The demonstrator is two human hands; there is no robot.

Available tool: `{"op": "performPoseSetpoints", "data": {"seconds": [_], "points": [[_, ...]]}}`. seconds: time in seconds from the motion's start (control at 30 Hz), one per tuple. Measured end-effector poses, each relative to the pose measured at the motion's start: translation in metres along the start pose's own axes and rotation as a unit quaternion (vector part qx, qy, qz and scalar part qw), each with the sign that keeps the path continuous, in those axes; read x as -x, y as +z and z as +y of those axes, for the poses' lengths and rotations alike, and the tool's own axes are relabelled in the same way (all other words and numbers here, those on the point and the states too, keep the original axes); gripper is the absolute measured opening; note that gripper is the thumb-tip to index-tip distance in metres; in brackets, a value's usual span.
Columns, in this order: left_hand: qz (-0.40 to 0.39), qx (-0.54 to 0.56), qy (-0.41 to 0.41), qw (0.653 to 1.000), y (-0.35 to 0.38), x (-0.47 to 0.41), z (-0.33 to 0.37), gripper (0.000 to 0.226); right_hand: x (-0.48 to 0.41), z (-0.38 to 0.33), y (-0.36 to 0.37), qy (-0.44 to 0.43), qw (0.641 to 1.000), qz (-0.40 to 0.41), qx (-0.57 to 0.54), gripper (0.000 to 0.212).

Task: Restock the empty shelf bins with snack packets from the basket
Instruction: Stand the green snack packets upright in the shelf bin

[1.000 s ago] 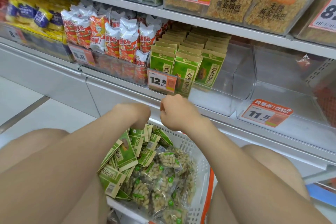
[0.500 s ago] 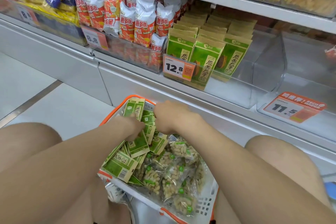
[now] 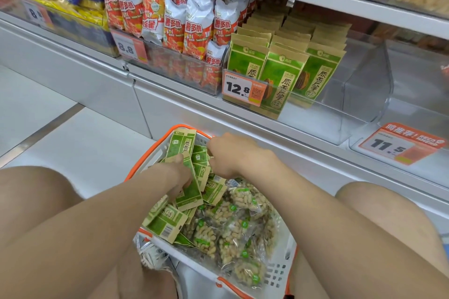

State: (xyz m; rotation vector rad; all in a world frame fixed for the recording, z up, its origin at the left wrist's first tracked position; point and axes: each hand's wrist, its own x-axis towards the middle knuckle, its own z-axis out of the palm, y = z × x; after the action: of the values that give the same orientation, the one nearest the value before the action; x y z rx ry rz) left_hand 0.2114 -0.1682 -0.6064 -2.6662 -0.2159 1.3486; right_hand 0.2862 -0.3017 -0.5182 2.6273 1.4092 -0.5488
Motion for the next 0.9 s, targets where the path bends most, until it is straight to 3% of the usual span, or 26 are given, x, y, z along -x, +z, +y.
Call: {"op": "performPoseSetpoints", "data": {"seconds": [0.13, 0.27, 0.43, 0.5, 0.63, 0.73, 0.9], "points": [[0.063, 0.071, 0.017, 0.995, 0.005, -0.009, -0.001, 0.065, -0.001, 0.002, 0.002, -0.003, 1.0, -0.005, -0.001, 0.002], [0.11, 0.077, 0.031, 0.99, 0.003, -0.013, 0.0, 0.06, -0.002, 0.007, 0.002, 0.003, 1.0, -0.023, -0.006, 0.026], [0.118, 0.122, 0.037, 0.985, -0.005, -0.016, 0.005, 0.007, 0.0, 0.017, 0.002, 0.012, 0.999, -0.029, -0.008, 0.032], [0.155, 0.212, 0.034, 0.964, -0.016, -0.013, 0.006, 0.017, 0.001, 0.023, -0.001, 0.015, 0.999, -0.037, -0.012, 0.031], [0.268, 0.403, 0.055, 0.873, -0.045, -0.003, 0.011, 0.02, 0.009, 0.044, -0.011, 0.032, 0.998, -0.046, -0.005, 0.031], [0.309, 0.567, 0.106, 0.756, -0.065, 0.009, 0.025, 0.014, 0.017, 0.064, -0.022, 0.062, 0.998, -0.024, -0.017, 0.017], [0.342, 0.719, 0.165, 0.582, -0.096, 0.033, 0.044, 0.017, 0.04, 0.093, -0.044, 0.102, 0.981, 0.091, -0.136, 0.035]]}}
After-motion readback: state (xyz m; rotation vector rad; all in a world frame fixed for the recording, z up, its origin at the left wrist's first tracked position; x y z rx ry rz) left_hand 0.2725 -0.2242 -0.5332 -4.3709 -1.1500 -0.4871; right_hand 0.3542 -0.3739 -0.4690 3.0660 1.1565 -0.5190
